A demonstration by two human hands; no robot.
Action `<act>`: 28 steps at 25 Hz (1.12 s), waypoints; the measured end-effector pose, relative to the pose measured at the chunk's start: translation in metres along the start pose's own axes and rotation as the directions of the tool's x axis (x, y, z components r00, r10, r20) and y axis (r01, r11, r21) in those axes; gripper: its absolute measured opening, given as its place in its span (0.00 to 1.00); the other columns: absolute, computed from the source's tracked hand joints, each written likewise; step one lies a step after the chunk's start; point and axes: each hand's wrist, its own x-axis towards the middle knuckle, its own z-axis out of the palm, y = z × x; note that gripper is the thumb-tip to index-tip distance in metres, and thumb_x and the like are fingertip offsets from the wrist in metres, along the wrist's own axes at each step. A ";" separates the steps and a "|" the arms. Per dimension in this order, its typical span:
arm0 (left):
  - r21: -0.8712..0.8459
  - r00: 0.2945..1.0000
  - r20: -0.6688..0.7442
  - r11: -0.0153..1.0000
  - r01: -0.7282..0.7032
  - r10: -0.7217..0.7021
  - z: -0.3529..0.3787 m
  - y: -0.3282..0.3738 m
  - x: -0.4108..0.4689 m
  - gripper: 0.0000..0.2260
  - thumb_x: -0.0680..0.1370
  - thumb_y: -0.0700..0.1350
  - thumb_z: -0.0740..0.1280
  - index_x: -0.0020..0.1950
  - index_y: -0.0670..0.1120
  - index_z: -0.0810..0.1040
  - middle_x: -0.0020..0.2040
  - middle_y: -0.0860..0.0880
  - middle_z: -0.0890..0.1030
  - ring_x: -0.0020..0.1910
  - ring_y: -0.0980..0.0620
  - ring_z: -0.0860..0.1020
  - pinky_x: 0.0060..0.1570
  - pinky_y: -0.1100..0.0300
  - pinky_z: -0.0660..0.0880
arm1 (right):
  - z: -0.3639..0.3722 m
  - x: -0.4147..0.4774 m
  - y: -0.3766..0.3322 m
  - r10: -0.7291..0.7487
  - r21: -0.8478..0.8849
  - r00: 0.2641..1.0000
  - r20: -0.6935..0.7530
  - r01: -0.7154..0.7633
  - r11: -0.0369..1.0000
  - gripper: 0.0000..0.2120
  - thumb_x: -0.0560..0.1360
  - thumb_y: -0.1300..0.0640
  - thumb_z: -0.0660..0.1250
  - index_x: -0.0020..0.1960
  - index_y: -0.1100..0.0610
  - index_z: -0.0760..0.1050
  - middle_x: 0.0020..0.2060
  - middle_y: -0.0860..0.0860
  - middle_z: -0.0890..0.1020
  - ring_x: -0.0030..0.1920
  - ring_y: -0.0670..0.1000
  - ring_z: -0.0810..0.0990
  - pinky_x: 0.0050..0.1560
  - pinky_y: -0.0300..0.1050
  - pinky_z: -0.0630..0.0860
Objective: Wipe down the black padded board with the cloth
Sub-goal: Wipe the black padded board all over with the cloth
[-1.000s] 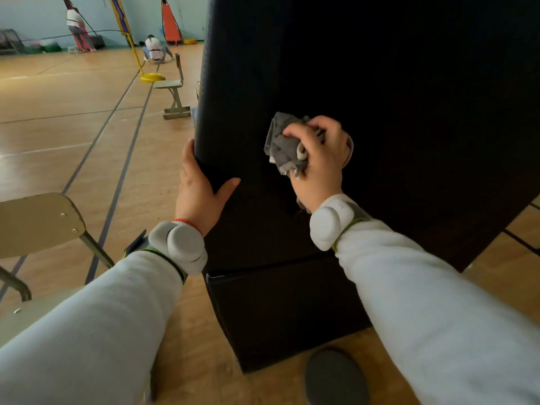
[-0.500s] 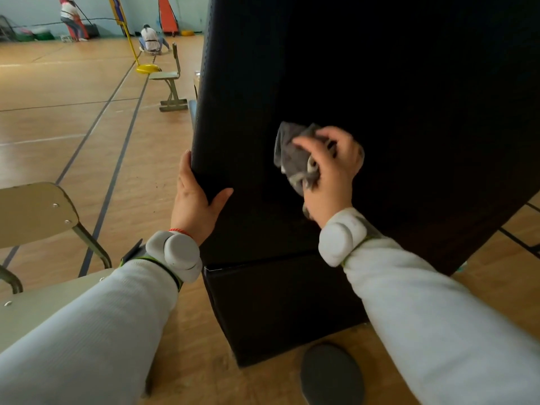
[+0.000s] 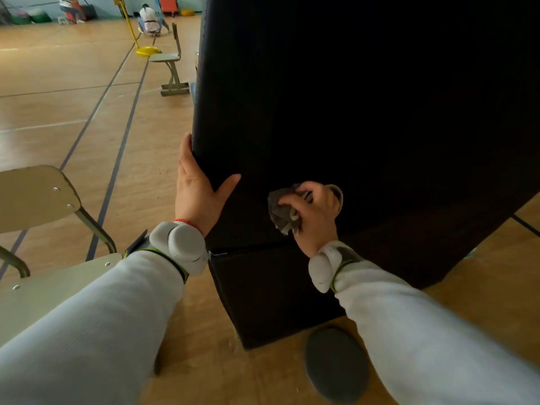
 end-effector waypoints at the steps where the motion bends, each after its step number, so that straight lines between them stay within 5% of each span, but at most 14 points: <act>1: -0.008 1.000 0.000 1.000 -0.002 0.002 0.001 0.000 0.000 0.43 0.71 0.49 0.72 0.76 0.44 0.47 0.73 0.44 0.59 0.72 0.45 0.60 0.69 0.47 0.63 | 0.000 -0.007 0.004 -0.020 -0.010 0.999 0.037 0.021 1.000 0.10 0.66 0.56 0.70 0.48 0.50 0.78 0.53 0.52 0.69 0.53 0.56 0.67 0.54 0.62 0.70; 3: -0.009 1.000 0.016 1.000 0.007 -0.007 0.002 -0.006 -0.002 0.45 0.70 0.50 0.74 0.75 0.44 0.47 0.73 0.43 0.59 0.71 0.44 0.60 0.68 0.44 0.64 | -0.008 -0.011 0.008 -0.029 0.005 0.998 0.059 0.029 1.000 0.18 0.61 0.61 0.75 0.49 0.50 0.77 0.53 0.52 0.70 0.54 0.57 0.68 0.53 0.61 0.70; 9: -0.008 0.994 0.052 0.995 0.096 -0.095 0.005 -0.028 -0.009 0.46 0.68 0.50 0.74 0.75 0.49 0.46 0.73 0.44 0.58 0.71 0.43 0.60 0.66 0.40 0.65 | -0.044 0.066 -0.017 0.080 0.120 0.921 -0.382 -0.036 0.992 0.14 0.68 0.58 0.68 0.53 0.51 0.77 0.57 0.48 0.65 0.58 0.51 0.65 0.60 0.55 0.65; 23: -0.016 0.994 0.036 0.995 0.101 -0.100 0.012 -0.028 -0.023 0.44 0.70 0.48 0.73 0.75 0.45 0.47 0.72 0.43 0.59 0.70 0.43 0.61 0.67 0.45 0.65 | 0.007 -0.018 0.006 0.064 0.094 0.998 0.006 -0.064 0.993 0.12 0.63 0.61 0.70 0.46 0.53 0.79 0.53 0.54 0.70 0.52 0.53 0.65 0.50 0.63 0.71; 28: -0.040 0.982 0.083 0.984 0.173 -0.170 0.013 -0.042 -0.028 0.41 0.72 0.47 0.72 0.75 0.47 0.48 0.71 0.43 0.63 0.68 0.42 0.66 0.63 0.45 0.69 | -0.022 0.020 0.003 0.143 0.203 0.950 -0.276 -0.087 0.975 0.13 0.68 0.58 0.64 0.52 0.54 0.78 0.56 0.56 0.70 0.55 0.55 0.69 0.55 0.58 0.71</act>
